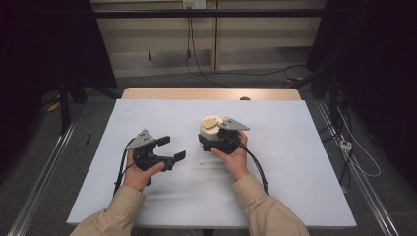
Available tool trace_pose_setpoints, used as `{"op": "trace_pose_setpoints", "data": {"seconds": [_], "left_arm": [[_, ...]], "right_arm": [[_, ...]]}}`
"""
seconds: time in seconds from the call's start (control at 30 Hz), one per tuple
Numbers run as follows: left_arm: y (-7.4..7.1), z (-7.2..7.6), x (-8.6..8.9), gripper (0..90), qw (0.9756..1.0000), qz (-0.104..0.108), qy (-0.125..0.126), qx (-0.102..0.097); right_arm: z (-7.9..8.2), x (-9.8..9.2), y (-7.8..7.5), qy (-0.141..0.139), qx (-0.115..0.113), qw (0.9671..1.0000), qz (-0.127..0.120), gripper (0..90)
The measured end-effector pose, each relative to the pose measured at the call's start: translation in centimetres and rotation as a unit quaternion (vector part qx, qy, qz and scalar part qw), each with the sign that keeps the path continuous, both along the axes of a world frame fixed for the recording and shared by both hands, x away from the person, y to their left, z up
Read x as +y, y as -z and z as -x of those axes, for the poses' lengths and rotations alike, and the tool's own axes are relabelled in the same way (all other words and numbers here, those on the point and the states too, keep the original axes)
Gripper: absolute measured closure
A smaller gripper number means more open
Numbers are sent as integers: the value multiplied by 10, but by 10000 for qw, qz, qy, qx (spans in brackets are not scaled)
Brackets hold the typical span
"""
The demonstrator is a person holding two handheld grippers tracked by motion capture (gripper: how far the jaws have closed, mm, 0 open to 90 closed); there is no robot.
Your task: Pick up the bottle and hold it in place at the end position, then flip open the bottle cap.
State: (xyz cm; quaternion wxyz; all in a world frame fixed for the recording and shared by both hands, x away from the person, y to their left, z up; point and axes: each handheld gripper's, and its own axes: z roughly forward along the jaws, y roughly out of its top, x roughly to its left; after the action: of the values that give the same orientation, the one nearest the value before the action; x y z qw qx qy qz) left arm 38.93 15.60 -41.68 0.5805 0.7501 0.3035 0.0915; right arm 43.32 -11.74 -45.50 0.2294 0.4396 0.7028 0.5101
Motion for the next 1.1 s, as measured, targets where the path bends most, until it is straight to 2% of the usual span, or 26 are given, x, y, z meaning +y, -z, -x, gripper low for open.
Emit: {"op": "trace_pose_setpoints", "data": {"seconds": [0.33, 0.6, 0.83, 1.1], "left_arm": [[-5, -7, -9, 117, 9999, -116, 71, -31], [-5, -8, -16, 128, 9999, -132, 100, -47], [-8, -11, -16, 135, 9998, -165, 61, -32], [-11, -15, -19, 182, 9998, -174, 74, -54]], "right_arm": [[0, 0, 0, 2, 0, 10000, 0, 51], [0, 0, 0, 7, -2, 10000, 11, 51], [0, 0, 0, 8, 3, 10000, 13, 51], [0, 0, 0, 5, -3, 10000, 22, 51]]}}
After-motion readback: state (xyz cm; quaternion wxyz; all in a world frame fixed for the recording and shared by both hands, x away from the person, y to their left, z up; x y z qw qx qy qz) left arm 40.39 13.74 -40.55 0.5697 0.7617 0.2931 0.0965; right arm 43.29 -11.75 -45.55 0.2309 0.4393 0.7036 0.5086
